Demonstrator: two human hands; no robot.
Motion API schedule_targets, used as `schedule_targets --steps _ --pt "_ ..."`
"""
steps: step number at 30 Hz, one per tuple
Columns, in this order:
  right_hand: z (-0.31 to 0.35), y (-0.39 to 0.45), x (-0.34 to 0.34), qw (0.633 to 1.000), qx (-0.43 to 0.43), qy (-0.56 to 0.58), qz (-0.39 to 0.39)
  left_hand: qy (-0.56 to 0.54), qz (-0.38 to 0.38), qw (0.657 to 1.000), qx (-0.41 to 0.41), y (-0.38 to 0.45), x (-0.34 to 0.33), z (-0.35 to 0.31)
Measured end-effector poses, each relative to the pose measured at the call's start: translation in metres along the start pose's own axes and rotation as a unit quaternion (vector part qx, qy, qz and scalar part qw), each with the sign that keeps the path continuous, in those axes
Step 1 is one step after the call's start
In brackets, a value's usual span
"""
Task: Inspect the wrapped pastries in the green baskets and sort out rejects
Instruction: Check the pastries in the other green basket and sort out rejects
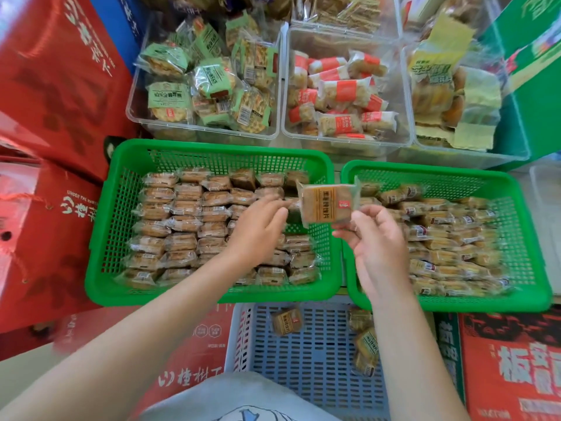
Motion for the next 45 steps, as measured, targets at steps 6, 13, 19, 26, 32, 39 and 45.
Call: schedule_targets --steps 6,13,19,26,32,39,45 --pt "-0.061 -0.056 -0.018 0.989 -0.110 0.073 0.071 -0.468 0.043 0.880 0.072 -0.073 0.004 -0.032" --pt "-0.067 -0.104 -0.031 0.966 -0.082 0.078 0.233 -0.518 0.036 0.853 0.051 -0.129 0.008 -0.035" --pt "-0.071 -0.141 -0.035 0.945 -0.087 0.117 0.292 -0.470 -0.031 0.881 0.048 -0.165 0.015 -0.034" --pt "-0.075 -0.175 -0.015 0.975 -0.004 0.090 0.203 -0.470 -0.060 0.878 0.069 -0.202 0.011 -0.024" --pt "-0.076 -0.184 0.009 0.986 0.045 0.122 0.104 -0.529 -0.029 0.845 0.079 -0.227 0.012 -0.017" --pt "-0.089 -0.203 0.003 0.983 -0.003 0.161 0.090 -0.345 -0.070 0.936 0.014 -0.244 0.028 -0.024" --pt "-0.100 -0.222 -0.014 0.952 -0.068 0.212 0.210 -0.415 0.002 0.909 0.041 -0.254 0.018 -0.022"
Point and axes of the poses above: each hand's wrist, its own y-axis towards the middle knuckle, its own x-axis out of the back of the hand, z = x × y, the point moved 8 cm from there along y, towards the middle knuckle, and after that the axes turned 11 degrees about -x, right-handed, at the moved point
